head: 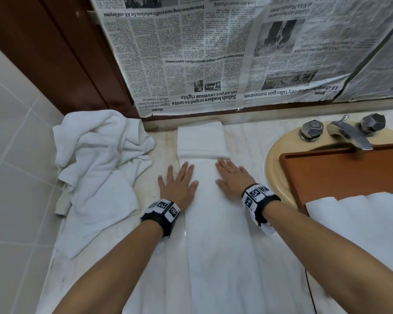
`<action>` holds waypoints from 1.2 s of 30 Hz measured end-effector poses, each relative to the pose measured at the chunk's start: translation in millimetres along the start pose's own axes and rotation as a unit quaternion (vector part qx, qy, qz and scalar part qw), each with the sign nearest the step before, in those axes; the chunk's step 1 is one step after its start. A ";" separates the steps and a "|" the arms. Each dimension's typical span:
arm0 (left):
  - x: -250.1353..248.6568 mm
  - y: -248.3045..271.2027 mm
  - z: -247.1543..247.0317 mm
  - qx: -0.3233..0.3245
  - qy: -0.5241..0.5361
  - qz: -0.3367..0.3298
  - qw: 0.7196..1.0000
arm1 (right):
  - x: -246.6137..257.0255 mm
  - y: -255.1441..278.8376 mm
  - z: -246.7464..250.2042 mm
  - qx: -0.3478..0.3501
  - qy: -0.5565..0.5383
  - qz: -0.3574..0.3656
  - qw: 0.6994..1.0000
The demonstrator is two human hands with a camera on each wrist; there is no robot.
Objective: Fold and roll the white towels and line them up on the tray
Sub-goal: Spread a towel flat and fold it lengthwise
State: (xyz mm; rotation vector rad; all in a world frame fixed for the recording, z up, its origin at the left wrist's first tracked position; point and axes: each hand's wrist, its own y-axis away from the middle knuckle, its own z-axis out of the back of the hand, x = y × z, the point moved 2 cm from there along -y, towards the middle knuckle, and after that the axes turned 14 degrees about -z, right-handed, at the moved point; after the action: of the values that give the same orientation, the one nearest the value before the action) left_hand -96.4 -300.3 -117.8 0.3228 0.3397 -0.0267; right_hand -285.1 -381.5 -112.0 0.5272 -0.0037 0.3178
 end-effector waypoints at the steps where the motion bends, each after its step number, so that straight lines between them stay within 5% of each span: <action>1: -3.2 3.7 -0.6 0.001 0.000 -0.007 1.000 | 0.3 -5.1 2.4 -0.004 0.000 -0.001 1.000; 6: -13.2 16.2 -17.1 0.037 0.000 -0.014 0.999 | 4.3 -13.9 7.5 -0.008 -0.005 -0.005 1.000; 11: 0.2 -3.5 -14.6 0.067 -0.016 -0.004 0.998 | 9.5 42.1 -9.7 -0.088 -0.020 0.036 0.995; 14: 5.7 -21.6 -5.5 0.081 -0.012 -0.008 0.997 | 16.0 70.3 -36.7 -0.056 0.018 0.058 0.997; 20: 11.2 -45.1 10.3 0.052 0.009 -0.003 0.999 | 20.9 41.9 -33.2 -0.040 0.017 0.027 0.999; 25: -7.8 -2.2 -1.9 -0.007 0.024 -0.028 0.999 | 22.4 24.4 -26.1 -0.029 0.010 0.015 0.999; 30: -19.7 47.3 -22.8 0.016 0.015 -0.032 0.999 | 24.2 62.5 -43.7 -0.067 -0.012 0.041 0.997; 36: -3.8 42.1 -34.1 0.036 -0.028 -0.032 0.998 | 26.7 61.6 -60.4 -0.070 -0.005 0.026 0.997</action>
State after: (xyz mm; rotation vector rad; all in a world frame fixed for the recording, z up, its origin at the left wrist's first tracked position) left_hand -107.7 -249.7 -134.0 0.3814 0.2945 -0.1111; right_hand -282.8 -293.4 -131.6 0.3911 -0.0492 0.3623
